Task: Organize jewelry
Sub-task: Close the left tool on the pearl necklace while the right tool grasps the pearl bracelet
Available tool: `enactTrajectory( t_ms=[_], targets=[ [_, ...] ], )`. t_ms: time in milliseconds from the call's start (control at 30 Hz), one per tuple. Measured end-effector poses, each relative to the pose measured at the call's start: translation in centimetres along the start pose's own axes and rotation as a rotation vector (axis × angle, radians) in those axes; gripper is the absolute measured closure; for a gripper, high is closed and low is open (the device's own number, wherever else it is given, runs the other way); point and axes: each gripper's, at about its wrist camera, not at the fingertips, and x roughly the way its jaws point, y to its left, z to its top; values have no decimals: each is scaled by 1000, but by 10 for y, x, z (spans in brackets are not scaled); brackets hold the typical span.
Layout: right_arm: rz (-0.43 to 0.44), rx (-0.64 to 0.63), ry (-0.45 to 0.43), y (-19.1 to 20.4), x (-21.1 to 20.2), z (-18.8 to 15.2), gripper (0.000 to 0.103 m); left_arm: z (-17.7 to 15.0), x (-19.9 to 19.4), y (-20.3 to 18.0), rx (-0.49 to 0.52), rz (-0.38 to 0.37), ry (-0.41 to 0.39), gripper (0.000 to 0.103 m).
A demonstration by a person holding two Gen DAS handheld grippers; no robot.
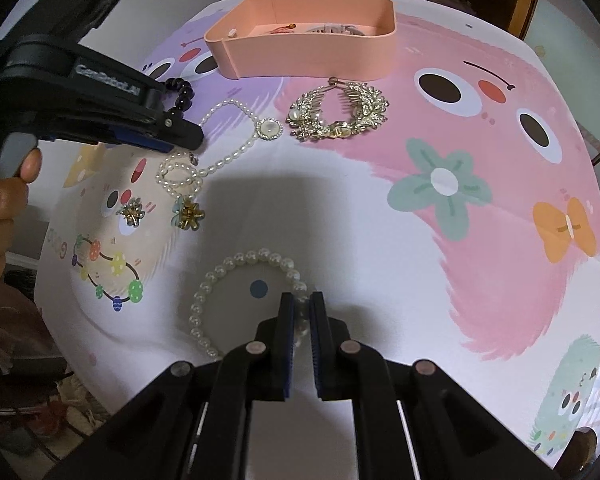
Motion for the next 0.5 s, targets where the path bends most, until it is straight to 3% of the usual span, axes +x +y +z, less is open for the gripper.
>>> enactTrajectory(
  t_ms=[200,333,500],
  targets=[
    [11,1,1,-4,-1,1,96,9,6,-6,14,57,9,78],
    [19,2,-5,-6,-4,0,96,14,10,-12,24,95,7,94],
    [43,21,-33,-13,-15,1,96,13,11,-14,16,52,7,100]
  ],
)
